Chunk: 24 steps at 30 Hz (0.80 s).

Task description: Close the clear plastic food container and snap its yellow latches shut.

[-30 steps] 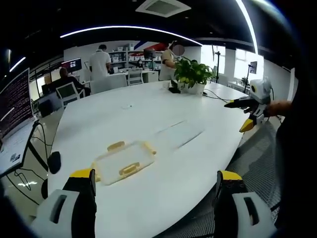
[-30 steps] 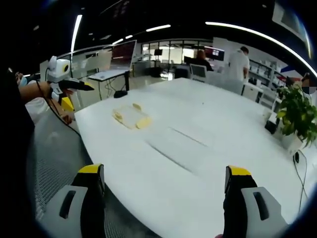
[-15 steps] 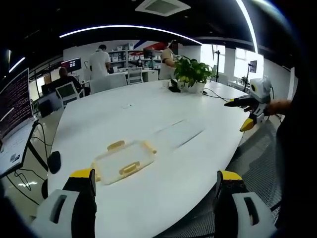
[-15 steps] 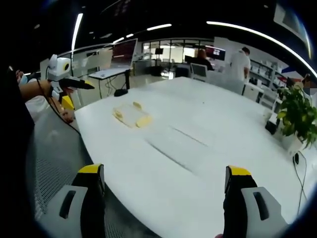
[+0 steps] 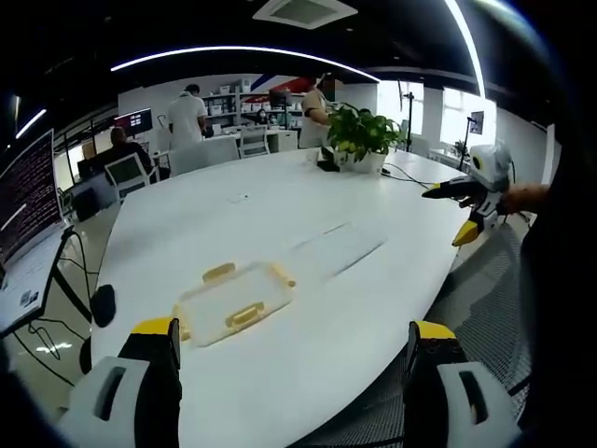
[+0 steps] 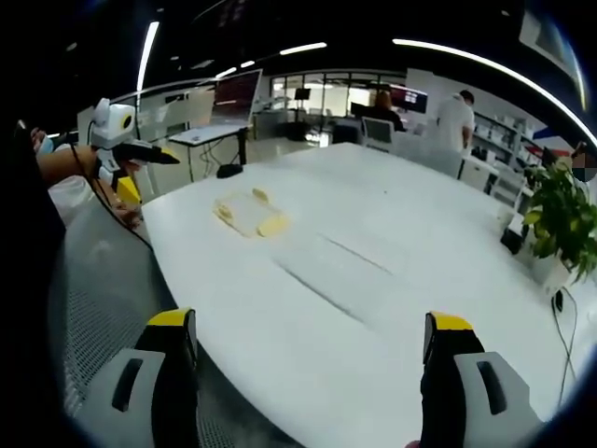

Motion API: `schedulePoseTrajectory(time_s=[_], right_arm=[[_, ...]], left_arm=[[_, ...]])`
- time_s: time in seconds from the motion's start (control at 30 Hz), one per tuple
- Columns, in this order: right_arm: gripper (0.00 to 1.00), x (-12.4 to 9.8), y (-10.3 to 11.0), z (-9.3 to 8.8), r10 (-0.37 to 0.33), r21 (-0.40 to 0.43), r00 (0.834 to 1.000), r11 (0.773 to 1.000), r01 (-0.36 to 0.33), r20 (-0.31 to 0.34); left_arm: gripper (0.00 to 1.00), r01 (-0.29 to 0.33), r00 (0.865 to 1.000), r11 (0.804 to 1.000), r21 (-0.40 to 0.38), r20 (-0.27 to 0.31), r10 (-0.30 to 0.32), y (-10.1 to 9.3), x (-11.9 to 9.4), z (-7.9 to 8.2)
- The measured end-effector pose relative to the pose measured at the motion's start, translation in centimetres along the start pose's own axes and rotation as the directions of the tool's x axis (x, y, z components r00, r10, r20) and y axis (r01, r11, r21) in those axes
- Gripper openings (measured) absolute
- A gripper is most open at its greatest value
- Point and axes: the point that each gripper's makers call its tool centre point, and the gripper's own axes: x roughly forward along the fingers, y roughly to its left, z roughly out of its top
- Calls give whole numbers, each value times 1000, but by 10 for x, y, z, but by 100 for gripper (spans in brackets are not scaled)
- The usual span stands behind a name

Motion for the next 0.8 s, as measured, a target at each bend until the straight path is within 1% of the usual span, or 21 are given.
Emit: schedulePoseTrajectory(time_s=[0.8], right_arm=[[100, 1, 0, 0, 14, -22, 1000, 1000, -14, -18]], left_arm=[[99, 2, 1000, 1000, 13, -8, -1, 2, 0, 2]])
